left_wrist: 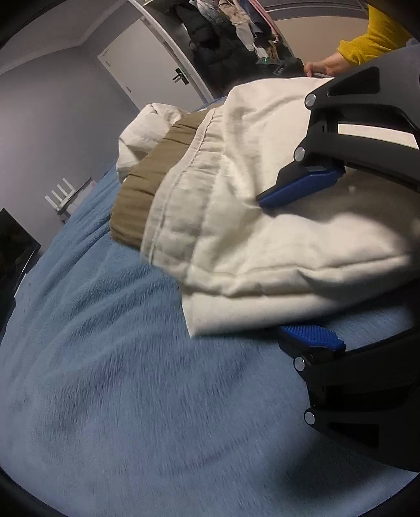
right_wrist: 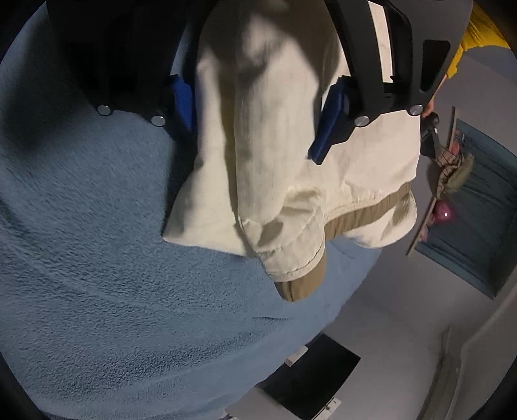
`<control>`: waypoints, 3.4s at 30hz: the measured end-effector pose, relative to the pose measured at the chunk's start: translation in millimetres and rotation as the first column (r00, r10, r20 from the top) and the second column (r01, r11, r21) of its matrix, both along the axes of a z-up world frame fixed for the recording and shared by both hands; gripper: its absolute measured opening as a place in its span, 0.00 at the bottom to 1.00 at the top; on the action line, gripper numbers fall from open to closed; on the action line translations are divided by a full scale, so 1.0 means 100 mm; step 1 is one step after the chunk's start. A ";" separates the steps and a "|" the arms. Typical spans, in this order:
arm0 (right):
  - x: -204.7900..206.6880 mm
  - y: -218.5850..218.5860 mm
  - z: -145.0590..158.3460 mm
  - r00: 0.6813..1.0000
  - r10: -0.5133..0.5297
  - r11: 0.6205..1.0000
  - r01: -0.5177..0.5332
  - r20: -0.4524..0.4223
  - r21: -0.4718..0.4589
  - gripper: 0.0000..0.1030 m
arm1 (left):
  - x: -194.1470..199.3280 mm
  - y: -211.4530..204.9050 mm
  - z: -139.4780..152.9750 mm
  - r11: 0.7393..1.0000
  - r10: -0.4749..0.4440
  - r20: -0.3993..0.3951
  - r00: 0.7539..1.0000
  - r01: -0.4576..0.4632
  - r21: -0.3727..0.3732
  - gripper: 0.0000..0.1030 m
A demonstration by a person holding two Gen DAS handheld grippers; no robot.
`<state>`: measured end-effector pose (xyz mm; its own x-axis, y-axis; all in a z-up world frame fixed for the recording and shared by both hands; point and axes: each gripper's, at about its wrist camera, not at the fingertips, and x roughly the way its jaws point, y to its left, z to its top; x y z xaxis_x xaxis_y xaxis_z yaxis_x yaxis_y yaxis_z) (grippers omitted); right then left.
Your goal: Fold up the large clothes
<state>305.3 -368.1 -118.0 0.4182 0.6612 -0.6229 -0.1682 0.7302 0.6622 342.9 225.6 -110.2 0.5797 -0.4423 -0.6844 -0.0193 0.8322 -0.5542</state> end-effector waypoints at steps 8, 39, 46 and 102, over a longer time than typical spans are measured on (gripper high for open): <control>-0.22 0.21 0.38 0.985 0.008 0.993 0.014 0.172 -0.121 0.11 | -0.27 -0.04 0.33 0.999 -0.025 0.111 0.993 0.021 0.037 0.16; -0.35 -0.76 0.47 0.925 -0.342 0.885 0.376 0.166 -0.274 0.43 | 0.12 -0.75 0.17 0.989 -0.079 0.114 0.990 0.064 0.131 0.37; -0.72 -0.36 1.05 0.917 -0.287 0.784 0.391 0.277 -0.482 0.80 | -0.40 -0.96 0.82 0.965 -0.095 0.219 0.971 0.035 0.261 0.71; -0.32 0.21 0.70 0.929 -0.283 0.761 0.369 0.238 -0.533 0.93 | 0.59 -1.90 0.47 0.870 0.097 -0.057 0.994 -0.057 0.490 0.95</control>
